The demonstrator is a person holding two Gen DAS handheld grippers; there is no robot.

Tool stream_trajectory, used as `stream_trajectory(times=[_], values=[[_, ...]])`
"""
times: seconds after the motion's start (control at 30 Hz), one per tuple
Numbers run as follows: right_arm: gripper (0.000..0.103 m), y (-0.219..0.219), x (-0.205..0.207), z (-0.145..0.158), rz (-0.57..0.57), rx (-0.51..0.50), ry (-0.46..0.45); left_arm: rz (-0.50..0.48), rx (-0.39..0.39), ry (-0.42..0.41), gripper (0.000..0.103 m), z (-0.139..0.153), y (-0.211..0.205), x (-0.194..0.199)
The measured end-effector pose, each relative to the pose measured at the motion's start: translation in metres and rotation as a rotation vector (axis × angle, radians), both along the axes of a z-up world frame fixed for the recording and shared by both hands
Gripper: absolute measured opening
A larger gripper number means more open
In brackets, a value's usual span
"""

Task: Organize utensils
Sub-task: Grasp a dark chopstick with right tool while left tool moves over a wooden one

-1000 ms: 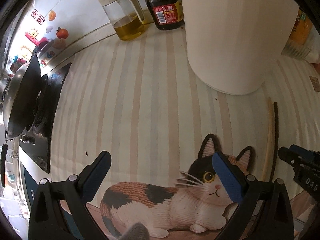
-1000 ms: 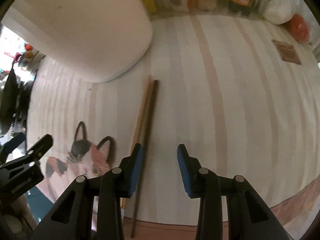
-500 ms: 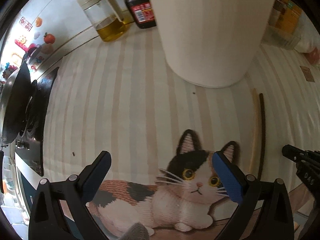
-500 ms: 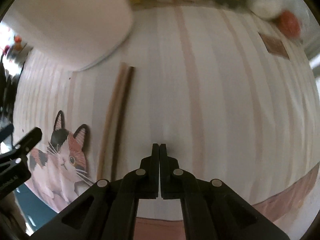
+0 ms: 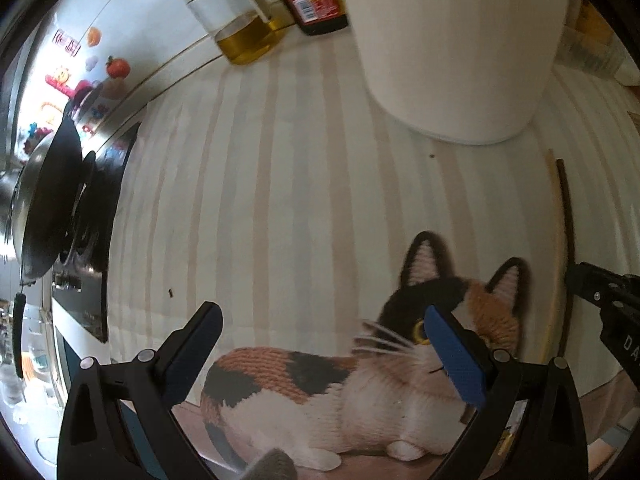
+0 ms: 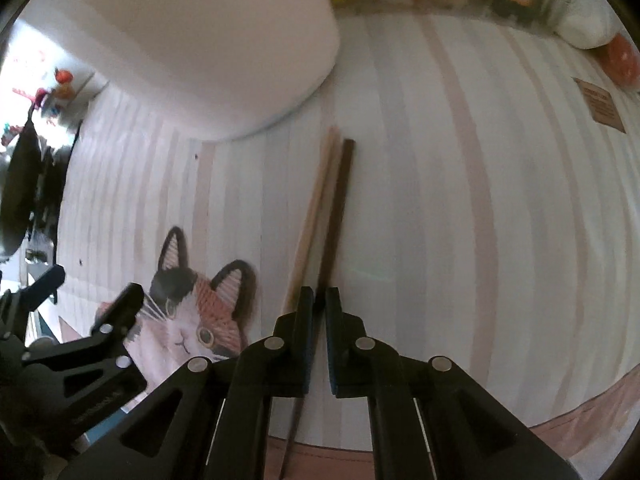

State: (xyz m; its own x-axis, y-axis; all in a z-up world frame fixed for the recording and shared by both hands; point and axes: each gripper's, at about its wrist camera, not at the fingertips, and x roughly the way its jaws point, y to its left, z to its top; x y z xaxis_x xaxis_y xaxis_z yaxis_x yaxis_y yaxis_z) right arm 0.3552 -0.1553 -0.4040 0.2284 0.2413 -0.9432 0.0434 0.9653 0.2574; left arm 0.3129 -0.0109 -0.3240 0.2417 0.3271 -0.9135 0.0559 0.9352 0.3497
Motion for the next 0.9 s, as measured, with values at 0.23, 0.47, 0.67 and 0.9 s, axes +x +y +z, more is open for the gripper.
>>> stream_trajectory(times=[0.23,0.47,0.67,0.9], values=[[0.005,0.008,0.008,0.001,0.017,-0.057,0.012,-0.013,-0.039,0.007,0.103,0.001,-0.007,-0.002],[0.005,-0.063,-0.015,-0.001,-0.067,-0.082,0.047,-0.109,-0.126,0.041,0.103,0.003,-0.053,0.001],[0.005,-0.116,-0.027,-0.002,-0.167,-0.065,0.079,-0.202,-0.142,0.078,0.101,-0.009,-0.102,0.001],[0.006,-0.131,-0.027,-0.002,-0.176,-0.044,0.085,-0.252,-0.152,0.122,0.063,-0.027,-0.129,0.004]])
